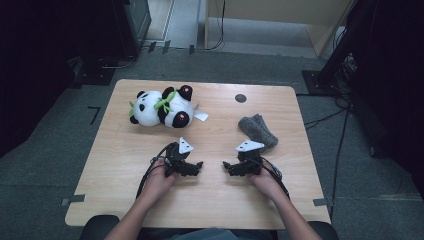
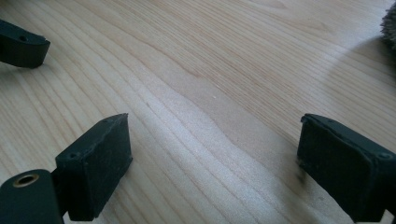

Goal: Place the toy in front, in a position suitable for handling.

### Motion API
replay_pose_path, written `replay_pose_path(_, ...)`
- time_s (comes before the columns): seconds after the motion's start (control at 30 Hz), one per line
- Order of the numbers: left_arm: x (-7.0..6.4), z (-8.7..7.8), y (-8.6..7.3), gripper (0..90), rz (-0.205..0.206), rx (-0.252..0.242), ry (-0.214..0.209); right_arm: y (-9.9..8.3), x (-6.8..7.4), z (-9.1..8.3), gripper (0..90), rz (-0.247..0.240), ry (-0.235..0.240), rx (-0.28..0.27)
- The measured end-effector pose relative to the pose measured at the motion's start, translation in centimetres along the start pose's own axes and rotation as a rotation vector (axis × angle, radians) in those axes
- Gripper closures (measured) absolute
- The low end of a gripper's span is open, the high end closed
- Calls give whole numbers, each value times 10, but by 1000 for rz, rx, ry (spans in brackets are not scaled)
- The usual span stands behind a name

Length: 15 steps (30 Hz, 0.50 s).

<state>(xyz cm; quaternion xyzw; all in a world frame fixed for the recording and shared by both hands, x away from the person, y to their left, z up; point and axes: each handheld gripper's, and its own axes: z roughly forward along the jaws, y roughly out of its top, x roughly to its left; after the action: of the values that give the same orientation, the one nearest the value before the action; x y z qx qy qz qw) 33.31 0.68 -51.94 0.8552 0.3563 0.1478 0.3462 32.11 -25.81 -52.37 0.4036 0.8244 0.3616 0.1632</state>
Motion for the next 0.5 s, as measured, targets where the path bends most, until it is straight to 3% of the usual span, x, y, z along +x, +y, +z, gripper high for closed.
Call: replay_pose_path(0.5,-1,0,0,78,-5,0,5,0,0,0,98,1,-3,-2)
